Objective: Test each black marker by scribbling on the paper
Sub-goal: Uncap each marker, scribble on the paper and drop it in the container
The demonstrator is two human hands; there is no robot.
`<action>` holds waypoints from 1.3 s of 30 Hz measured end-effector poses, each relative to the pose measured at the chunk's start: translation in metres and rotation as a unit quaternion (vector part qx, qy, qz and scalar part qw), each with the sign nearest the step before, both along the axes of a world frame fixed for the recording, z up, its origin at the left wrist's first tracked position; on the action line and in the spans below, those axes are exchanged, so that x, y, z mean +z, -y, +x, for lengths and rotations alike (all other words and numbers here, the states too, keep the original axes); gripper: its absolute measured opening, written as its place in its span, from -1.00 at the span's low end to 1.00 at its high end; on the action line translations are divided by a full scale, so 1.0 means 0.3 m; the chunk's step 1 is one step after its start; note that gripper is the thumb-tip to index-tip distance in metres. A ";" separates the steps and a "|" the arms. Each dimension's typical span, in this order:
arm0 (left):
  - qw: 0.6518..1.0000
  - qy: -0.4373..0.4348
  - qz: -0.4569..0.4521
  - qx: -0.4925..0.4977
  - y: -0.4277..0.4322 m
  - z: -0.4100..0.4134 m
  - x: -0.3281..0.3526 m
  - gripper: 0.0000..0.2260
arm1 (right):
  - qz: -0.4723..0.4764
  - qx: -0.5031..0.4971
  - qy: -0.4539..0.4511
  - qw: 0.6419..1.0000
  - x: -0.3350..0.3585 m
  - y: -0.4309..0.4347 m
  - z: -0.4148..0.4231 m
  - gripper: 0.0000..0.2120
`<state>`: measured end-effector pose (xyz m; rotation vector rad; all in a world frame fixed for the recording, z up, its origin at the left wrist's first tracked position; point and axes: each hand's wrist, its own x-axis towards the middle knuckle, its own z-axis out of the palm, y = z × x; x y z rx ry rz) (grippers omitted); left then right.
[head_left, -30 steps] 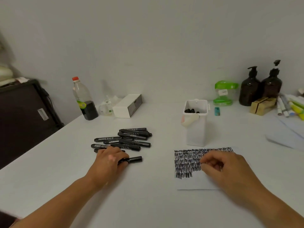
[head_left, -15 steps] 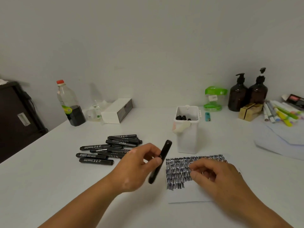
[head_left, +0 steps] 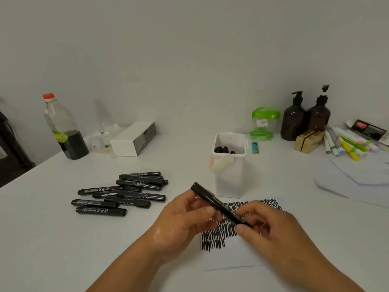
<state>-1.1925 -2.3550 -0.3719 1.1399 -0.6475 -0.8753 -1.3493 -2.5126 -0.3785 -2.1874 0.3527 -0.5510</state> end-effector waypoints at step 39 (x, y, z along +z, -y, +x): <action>0.814 0.578 0.052 -0.011 -0.016 -0.096 -0.009 -0.92 | 0.204 0.087 0.080 0.972 0.017 -0.052 0.015 -0.75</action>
